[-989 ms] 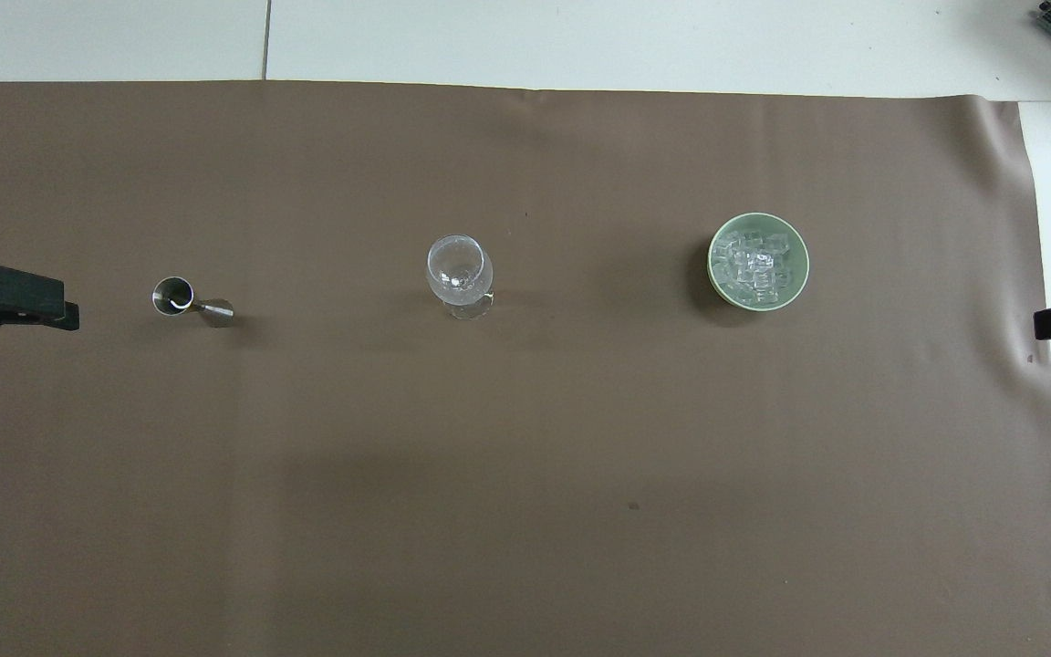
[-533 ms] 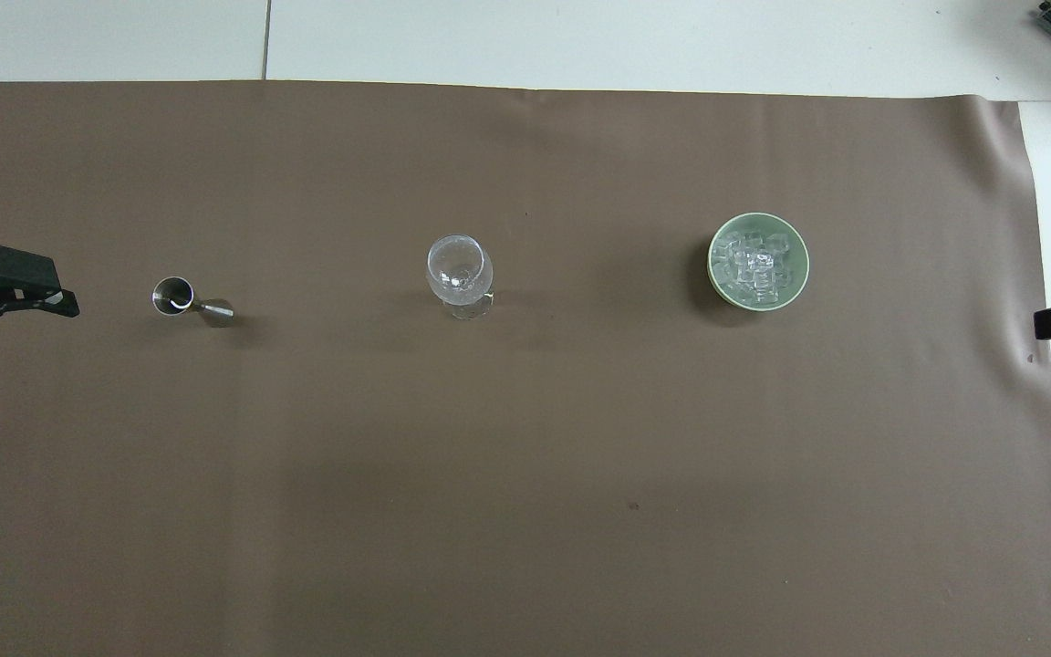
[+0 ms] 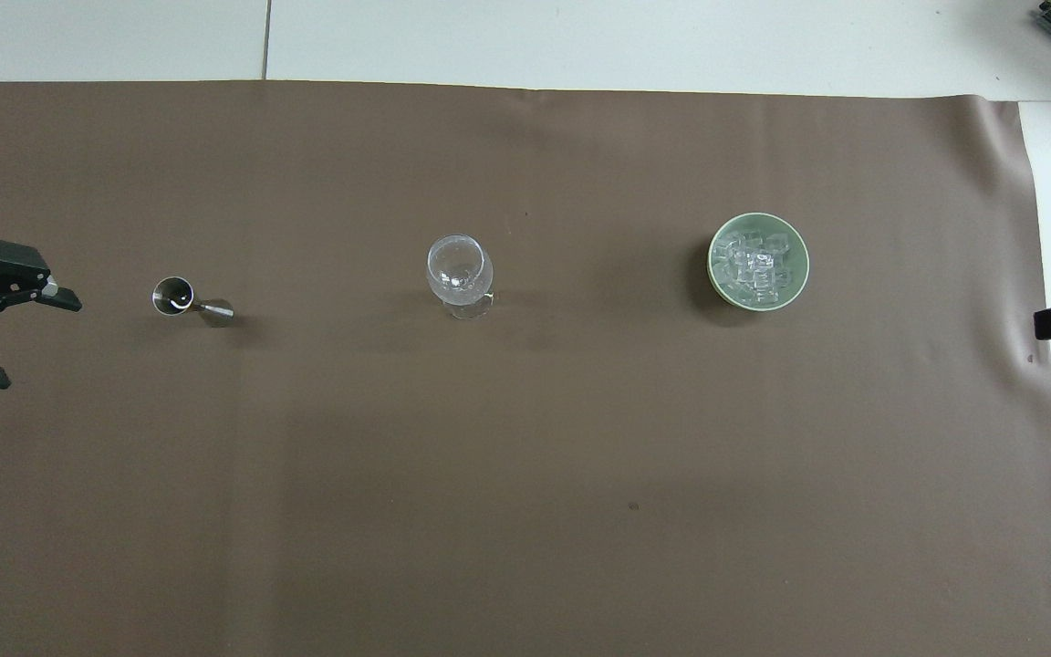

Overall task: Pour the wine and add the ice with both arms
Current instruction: 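Move the open left gripper toward the small silver cup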

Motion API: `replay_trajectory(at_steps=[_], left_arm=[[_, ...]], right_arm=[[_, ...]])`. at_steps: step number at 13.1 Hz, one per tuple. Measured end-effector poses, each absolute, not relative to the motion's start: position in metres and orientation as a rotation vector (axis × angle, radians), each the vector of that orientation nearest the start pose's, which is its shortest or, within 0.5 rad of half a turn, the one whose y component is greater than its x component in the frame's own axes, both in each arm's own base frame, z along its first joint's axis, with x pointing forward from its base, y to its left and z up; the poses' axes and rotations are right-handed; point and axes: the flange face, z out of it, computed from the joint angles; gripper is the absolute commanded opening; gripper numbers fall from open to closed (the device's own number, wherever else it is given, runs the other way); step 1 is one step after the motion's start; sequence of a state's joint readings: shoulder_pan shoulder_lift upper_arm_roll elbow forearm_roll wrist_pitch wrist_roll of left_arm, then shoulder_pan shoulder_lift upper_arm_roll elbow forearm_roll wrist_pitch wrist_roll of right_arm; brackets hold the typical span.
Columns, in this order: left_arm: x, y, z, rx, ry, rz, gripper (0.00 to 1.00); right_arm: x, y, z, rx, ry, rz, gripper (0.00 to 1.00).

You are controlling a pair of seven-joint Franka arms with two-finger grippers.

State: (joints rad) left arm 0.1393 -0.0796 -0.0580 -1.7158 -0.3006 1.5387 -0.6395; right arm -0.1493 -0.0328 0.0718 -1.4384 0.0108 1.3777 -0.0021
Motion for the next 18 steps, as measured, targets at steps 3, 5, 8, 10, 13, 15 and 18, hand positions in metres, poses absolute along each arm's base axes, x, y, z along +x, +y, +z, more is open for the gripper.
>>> replay_trajectory(at_steps=[3,5,8,10,13,15,18], left_arm=[[0.528,0.022,0.575,-3.129,-1.399,0.446,1.0],[0.528,0.041,0.554,-3.101,-1.529,0.55,1.0],[0.532,0.057,0.529,-3.023,-1.689,0.672,1.0],[0.534,0.059,0.522,-2.983,-1.76,0.711,1.0],[0.537,0.064,0.517,-2.956,-1.845,0.757,1.0],[0.539,0.07,0.506,-2.935,-1.917,0.81,1.0],[0.543,0.081,0.484,-2.893,-1.998,0.894,1.0]], right_arm=[[0.521,-0.038,0.687,-3.13,0.115,0.043,1.0],[0.521,-0.038,0.687,-3.13,0.115,0.043,1.0],[0.521,-0.038,0.687,-3.13,0.115,0.043,1.0],[0.521,-0.038,0.687,-3.13,0.115,0.043,1.0],[0.521,-0.038,0.687,-3.13,0.115,0.043,1.0],[0.521,-0.038,0.687,-3.13,0.115,0.043,1.0],[0.521,-0.038,0.687,-3.13,0.115,0.043,1.0]])
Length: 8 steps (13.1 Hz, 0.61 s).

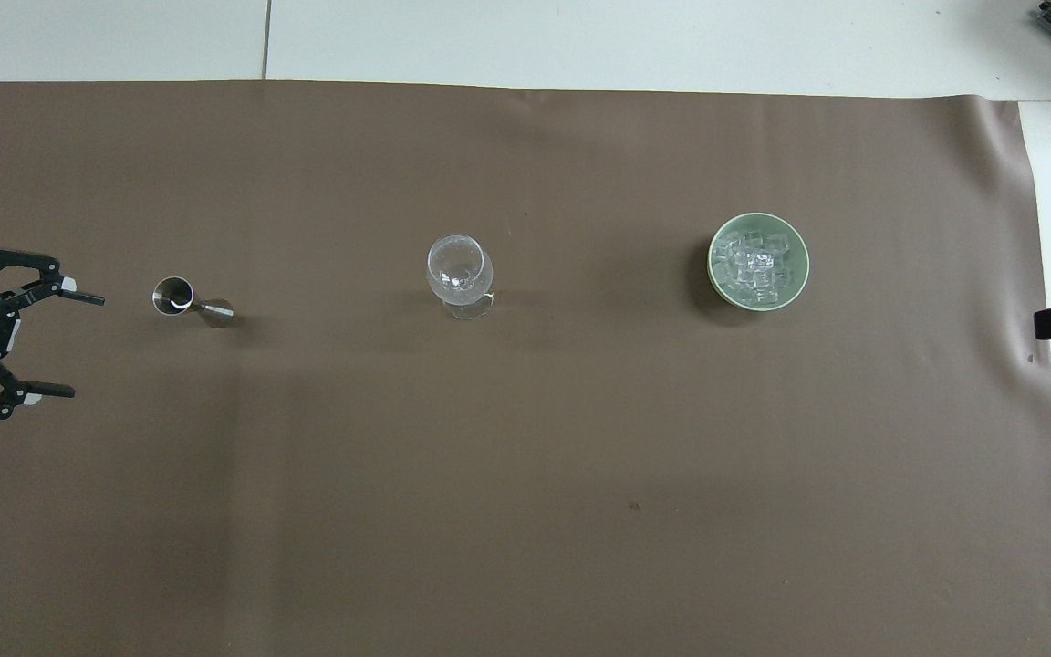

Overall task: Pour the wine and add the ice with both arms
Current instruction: 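Move the open left gripper toward the small silver cup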

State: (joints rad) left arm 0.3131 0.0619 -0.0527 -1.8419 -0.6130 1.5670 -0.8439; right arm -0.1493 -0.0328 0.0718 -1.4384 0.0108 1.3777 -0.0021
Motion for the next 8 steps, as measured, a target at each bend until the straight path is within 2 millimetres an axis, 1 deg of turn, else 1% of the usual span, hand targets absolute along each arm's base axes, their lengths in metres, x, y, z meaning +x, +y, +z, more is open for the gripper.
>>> replay_trajectory(at_steps=[2,5,8], left_arm=[[0.546,0.09,0.465,-2.849,-2.047,0.97,1.0],[0.551,0.107,0.426,-2.765,-2.135,1.108,1.0],[0.552,0.122,0.405,-2.7,-2.28,1.2,1.0]], right_arm=[[0.521,-0.038,0.687,-3.13,0.115,0.043,1.0],[0.521,-0.038,0.687,-3.13,0.115,0.043,1.0],[0.521,-0.038,0.687,-3.13,0.115,0.043,1.0]])
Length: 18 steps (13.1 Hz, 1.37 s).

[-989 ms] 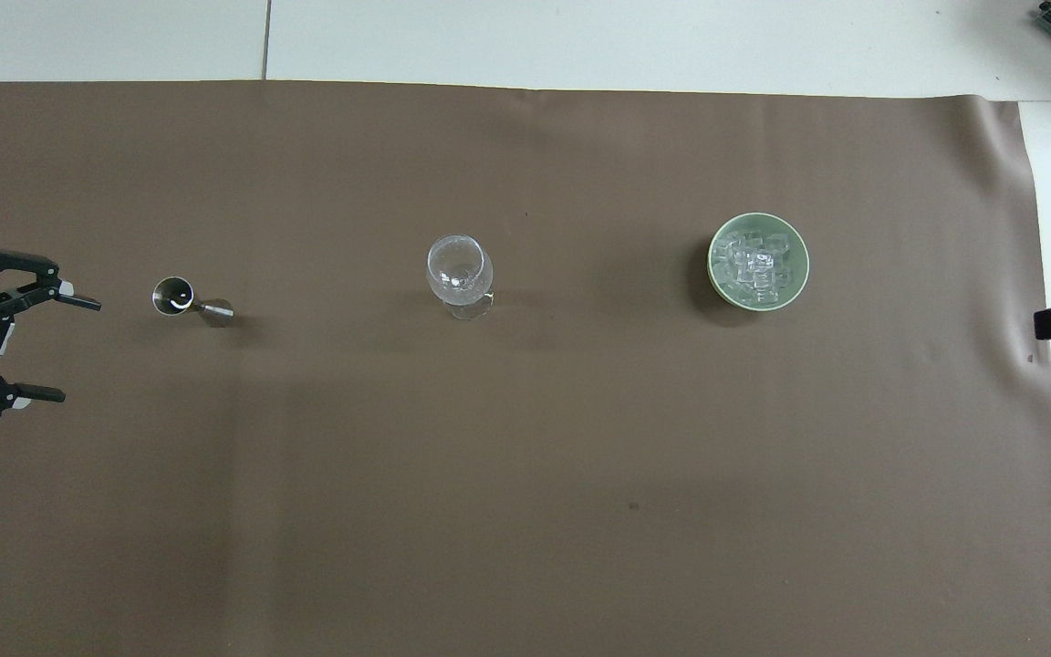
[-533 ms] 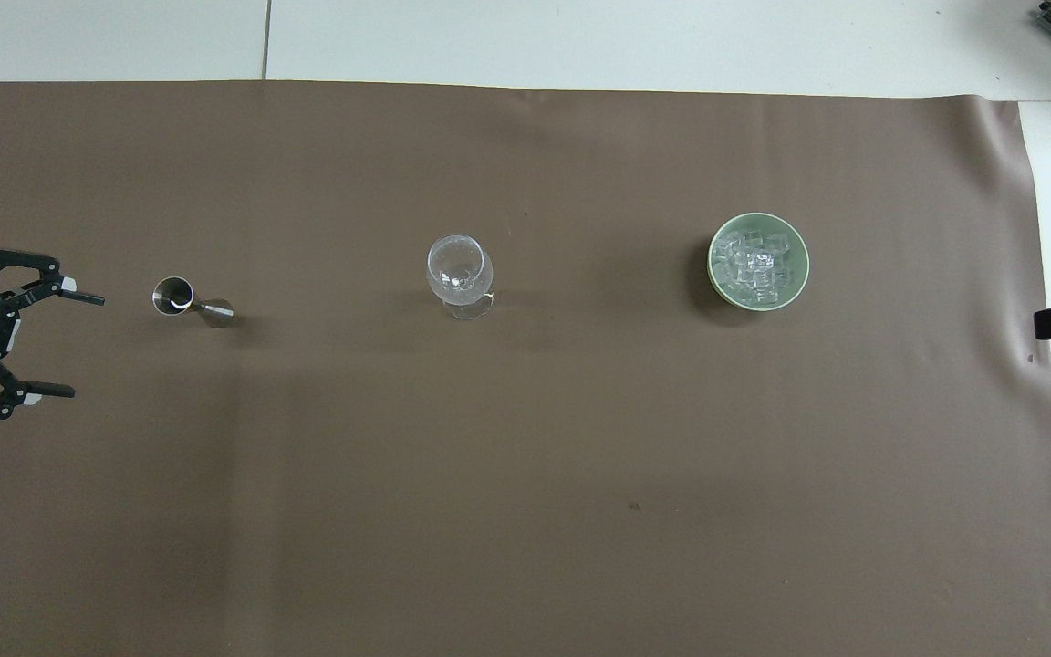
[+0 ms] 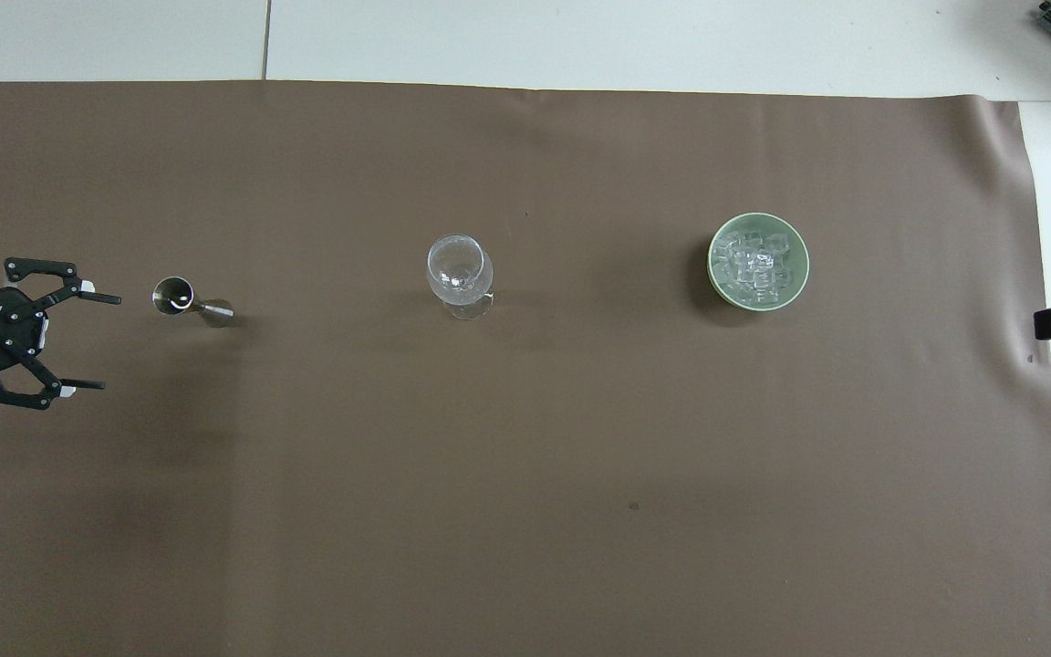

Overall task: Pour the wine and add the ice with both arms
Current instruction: 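Move the open left gripper toward the small silver cup, then close the left gripper around the small silver cup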

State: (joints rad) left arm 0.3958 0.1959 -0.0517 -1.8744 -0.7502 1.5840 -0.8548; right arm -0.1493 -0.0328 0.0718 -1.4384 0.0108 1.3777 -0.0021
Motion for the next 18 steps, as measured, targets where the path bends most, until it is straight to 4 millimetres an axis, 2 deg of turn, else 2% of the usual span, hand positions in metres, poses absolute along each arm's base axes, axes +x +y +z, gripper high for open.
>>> replay_trajectory(at_steps=[2,11,18], left_arm=[[0.55,0.131,0.398,1.764,1.598,-0.809,1.0],[0.556,0.132,0.38,1.636,1.666,-0.78,1.0],[0.561,0.138,0.343,1.527,1.688,-0.843,1.0]], right_arm=[[0.521,-0.038,0.687,-3.13,0.115,0.043,1.0],[0.521,-0.038,0.687,-3.13,0.115,0.043,1.0],[0.521,-0.038,0.687,-3.13,0.115,0.043,1.0]])
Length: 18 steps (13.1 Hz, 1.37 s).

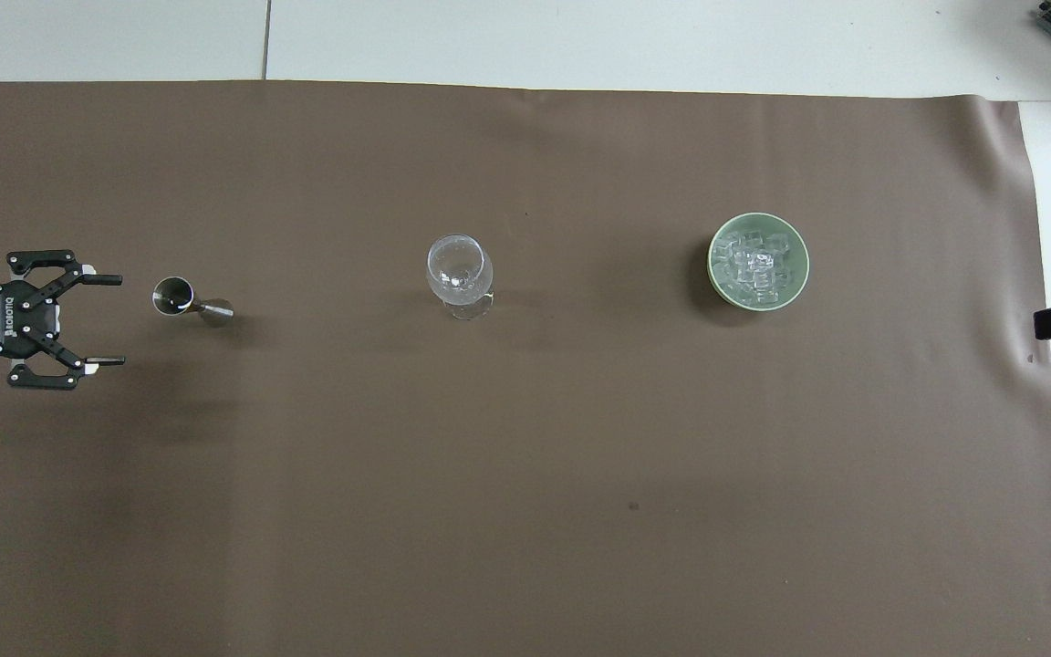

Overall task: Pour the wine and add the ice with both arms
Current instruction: 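Close the left gripper around the small silver cup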

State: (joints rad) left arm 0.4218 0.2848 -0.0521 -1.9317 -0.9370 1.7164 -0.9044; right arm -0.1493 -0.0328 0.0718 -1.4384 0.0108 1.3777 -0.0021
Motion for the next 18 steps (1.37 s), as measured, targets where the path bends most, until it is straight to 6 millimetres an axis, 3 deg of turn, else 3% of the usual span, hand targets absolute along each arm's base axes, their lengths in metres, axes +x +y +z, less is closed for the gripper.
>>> replay_trajectory(at_steps=[3,11,18], left_arm=[[0.561,0.148,0.319,1.45,1.703,-0.881,1.0],[0.563,0.146,0.272,1.367,1.631,-0.911,1.0],[0.561,0.125,0.247,1.301,1.608,-0.864,1.0]], right_arm=[[0.521,-0.038,0.687,-3.13,0.115,0.043,1.0],[0.521,-0.038,0.687,-3.13,0.115,0.043,1.0],[0.521,-0.038,0.687,-3.13,0.115,0.043,1.0]])
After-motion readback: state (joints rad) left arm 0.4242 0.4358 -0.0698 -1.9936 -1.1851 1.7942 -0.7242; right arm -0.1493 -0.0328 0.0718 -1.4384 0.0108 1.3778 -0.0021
